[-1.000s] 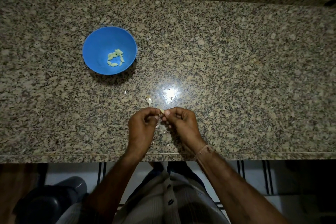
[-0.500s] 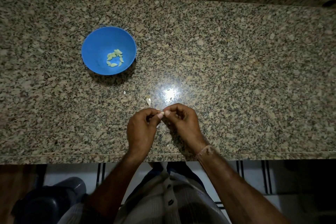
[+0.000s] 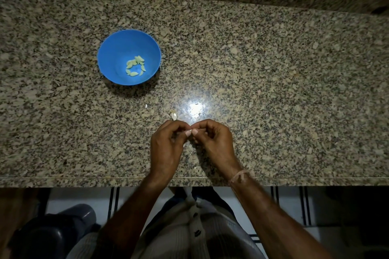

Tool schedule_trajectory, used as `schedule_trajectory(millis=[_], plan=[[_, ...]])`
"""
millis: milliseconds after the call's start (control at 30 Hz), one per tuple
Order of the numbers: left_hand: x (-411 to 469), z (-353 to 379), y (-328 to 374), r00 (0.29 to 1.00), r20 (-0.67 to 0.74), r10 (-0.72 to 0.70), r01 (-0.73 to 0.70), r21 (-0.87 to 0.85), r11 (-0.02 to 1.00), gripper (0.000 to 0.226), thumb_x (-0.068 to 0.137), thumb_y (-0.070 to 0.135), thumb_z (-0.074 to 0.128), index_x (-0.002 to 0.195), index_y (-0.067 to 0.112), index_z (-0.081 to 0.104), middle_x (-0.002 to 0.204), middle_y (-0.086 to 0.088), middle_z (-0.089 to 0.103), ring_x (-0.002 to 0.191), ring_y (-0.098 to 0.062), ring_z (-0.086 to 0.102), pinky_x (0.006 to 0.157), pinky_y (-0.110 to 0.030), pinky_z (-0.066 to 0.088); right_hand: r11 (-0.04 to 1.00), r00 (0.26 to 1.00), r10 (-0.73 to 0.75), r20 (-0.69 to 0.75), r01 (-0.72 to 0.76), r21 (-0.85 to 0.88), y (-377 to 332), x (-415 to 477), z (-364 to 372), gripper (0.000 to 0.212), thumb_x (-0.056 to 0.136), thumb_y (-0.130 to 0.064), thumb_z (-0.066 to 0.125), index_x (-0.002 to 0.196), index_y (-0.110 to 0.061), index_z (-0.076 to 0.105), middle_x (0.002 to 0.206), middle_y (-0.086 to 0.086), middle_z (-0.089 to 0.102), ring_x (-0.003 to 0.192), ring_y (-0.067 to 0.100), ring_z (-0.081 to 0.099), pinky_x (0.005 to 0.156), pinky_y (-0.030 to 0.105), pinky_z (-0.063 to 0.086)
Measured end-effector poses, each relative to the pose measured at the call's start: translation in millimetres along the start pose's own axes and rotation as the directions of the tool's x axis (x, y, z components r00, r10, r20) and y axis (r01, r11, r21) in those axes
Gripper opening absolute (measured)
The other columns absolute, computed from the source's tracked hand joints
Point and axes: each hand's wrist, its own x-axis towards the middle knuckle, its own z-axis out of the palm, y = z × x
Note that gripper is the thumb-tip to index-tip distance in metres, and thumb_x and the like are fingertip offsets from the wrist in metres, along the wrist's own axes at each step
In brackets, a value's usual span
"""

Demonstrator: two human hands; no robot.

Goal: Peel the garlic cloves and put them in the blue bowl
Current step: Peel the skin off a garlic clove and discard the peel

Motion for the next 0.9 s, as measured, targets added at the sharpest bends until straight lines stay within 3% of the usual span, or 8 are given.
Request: schedule_trajectory(millis=[133, 267, 400, 567, 700, 900], plan=[[2.2, 0.4, -2.4, 0.999, 0.025, 0.043, -0.044, 0.051, 0.998, 0.020, 0.093, -0.003, 0.067, 0.089, 0.017, 0.070, 0.089, 0.005, 0.065, 0.083, -0.009, 0.063, 0.065, -0.027, 0.051, 0.999, 1.000, 0.022, -0.018, -0.022, 0.025, 1.2, -3.9, 5.0, 0.006, 0.094, -0.008, 0.075, 0.096, -0.013, 0.078, 0.087, 0.006, 0.078, 0.085, 0.030, 0.076, 0.081, 0.055, 0.063], [2.7, 3.5, -2.1, 0.998, 0.042, 0.041, -0.045, 0.103, 0.994, 0.027, 0.091, -0.011, 0.061, 0.087, 0.015, 0.066, 0.087, 0.003, 0.062, 0.082, -0.008, 0.059, 0.065, -0.011, 0.042, 0.999, 0.998, 0.025, -0.049, -0.024, 0.027, 3.6, -5.1, 7.4, 0.008, 0.093, -0.007, 0.075, 0.096, -0.014, 0.079, 0.089, 0.004, 0.079, 0.087, 0.028, 0.076, 0.084, 0.054, 0.063], [2.6, 4.5, -3.7, 1.000, 0.008, 0.012, -0.013, 0.035, 0.999, 0.025, 0.094, -0.010, 0.057, 0.092, 0.014, 0.065, 0.087, 0.003, 0.066, 0.082, -0.010, 0.064, 0.067, -0.025, 0.052, 0.993, 0.997, 0.055, -0.053, -0.049, 0.107, 5.1, -6.8, 7.6, 0.010, 0.095, -0.009, 0.074, 0.095, -0.018, 0.079, 0.089, 0.008, 0.078, 0.089, 0.035, 0.076, 0.080, 0.060, 0.063], [2.9, 2.3, 2.8, 0.997, 0.053, -0.056, 0.061, -0.098, 0.993, 0.017, 0.096, 0.002, 0.065, 0.101, 0.017, 0.071, 0.091, 0.006, 0.074, 0.085, -0.010, 0.071, 0.069, -0.019, 0.055, 0.989, 0.999, 0.043, -0.030, -0.038, 0.140, 2.3, -4.8, 5.4, 0.008, 0.096, -0.008, 0.072, 0.099, -0.013, 0.078, 0.093, 0.011, 0.078, 0.092, 0.038, 0.075, 0.084, 0.061, 0.062], [6.0, -1.2, 3.8, 0.999, 0.052, -0.009, 0.012, -0.046, 0.999, 0.015, 0.096, 0.002, 0.066, 0.097, 0.016, 0.070, 0.089, 0.007, 0.071, 0.084, -0.011, 0.069, 0.067, -0.016, 0.051, 0.999, 1.000, -0.015, -0.019, 0.016, 0.047, 1.1, -5.0, 4.2, 0.008, 0.094, -0.012, 0.075, 0.100, -0.017, 0.078, 0.094, 0.004, 0.078, 0.093, 0.029, 0.075, 0.086, 0.054, 0.063], [7.6, -0.7, 3.7, 0.994, 0.080, 0.072, -0.075, 0.029, 0.997, 0.019, 0.094, -0.003, 0.065, 0.090, 0.016, 0.067, 0.084, 0.005, 0.066, 0.078, -0.013, 0.063, 0.063, -0.027, 0.049, 0.997, 0.996, -0.081, -0.038, 0.081, 0.007, -4.5, -8.8, 0.0, 0.010, 0.092, -0.002, 0.075, 0.099, -0.010, 0.076, 0.093, 0.001, 0.077, 0.090, 0.020, 0.071, 0.080, 0.022, 0.057]])
